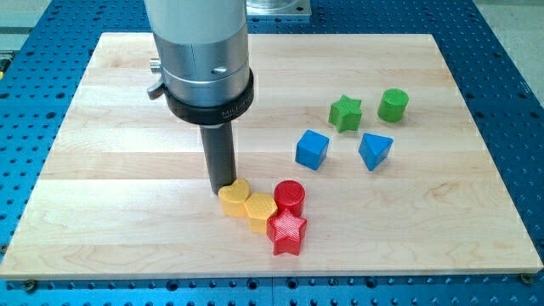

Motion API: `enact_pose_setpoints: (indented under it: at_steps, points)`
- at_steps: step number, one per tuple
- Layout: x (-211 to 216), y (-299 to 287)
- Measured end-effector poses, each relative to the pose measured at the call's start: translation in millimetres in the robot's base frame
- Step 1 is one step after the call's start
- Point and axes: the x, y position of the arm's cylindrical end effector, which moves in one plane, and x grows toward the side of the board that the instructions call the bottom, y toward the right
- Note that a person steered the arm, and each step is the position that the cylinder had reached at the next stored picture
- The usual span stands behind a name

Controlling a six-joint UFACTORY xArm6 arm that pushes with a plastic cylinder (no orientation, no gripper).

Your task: Move the blue cube into blue triangle

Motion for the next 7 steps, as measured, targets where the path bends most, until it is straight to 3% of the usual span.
enact_pose_setpoints:
  at_steps: [3, 4, 5, 6, 7]
  points:
    - [-40.8, 162.8]
    - [-29.1, 145.2]
    - [2.0, 147.2]
    - [6.9, 168.4]
    - [-30.1, 170.3]
